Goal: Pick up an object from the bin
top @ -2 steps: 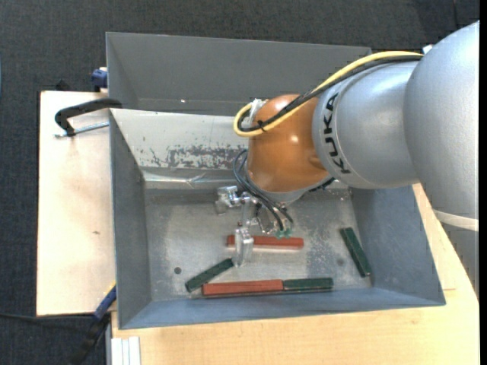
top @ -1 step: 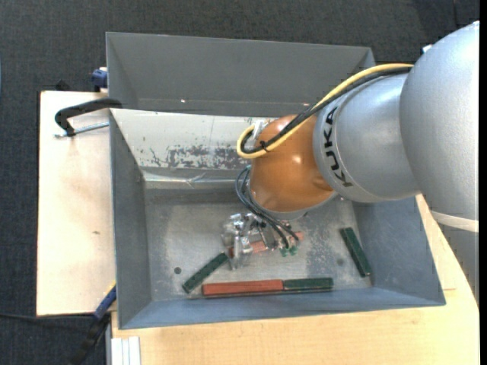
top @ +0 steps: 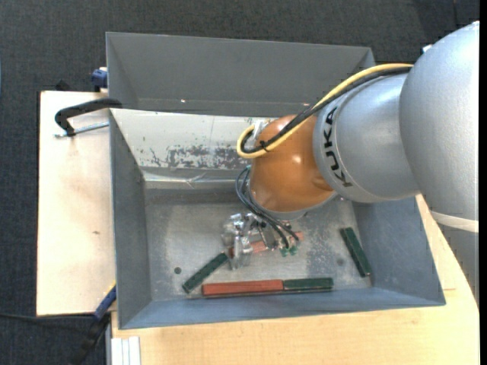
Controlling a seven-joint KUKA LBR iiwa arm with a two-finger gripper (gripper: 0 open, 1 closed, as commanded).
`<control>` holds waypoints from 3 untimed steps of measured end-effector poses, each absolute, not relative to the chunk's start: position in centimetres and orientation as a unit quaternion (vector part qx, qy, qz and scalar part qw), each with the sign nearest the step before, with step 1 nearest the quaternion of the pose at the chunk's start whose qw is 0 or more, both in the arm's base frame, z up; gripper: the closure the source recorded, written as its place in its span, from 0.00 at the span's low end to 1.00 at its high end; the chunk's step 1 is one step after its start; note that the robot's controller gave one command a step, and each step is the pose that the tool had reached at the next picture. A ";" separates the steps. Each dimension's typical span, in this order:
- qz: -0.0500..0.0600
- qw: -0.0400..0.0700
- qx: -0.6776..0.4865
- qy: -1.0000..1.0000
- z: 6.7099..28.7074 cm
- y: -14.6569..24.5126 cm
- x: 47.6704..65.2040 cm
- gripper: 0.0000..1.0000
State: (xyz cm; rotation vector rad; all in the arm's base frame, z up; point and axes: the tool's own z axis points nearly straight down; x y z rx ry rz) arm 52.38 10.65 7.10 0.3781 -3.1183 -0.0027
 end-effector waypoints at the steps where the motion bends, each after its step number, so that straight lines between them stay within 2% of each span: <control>1: -0.001 0.001 0.119 -0.993 12.1 10.5 53.8 1.00; 2: -0.001 -0.001 0.081 -0.997 18.0 9.5 52.1 1.00; 3: -0.001 -0.003 0.112 -0.994 25.4 10.5 54.0 1.00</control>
Offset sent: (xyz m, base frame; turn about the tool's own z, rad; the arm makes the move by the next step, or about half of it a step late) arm -0.0074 -0.0147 0.1162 0.0845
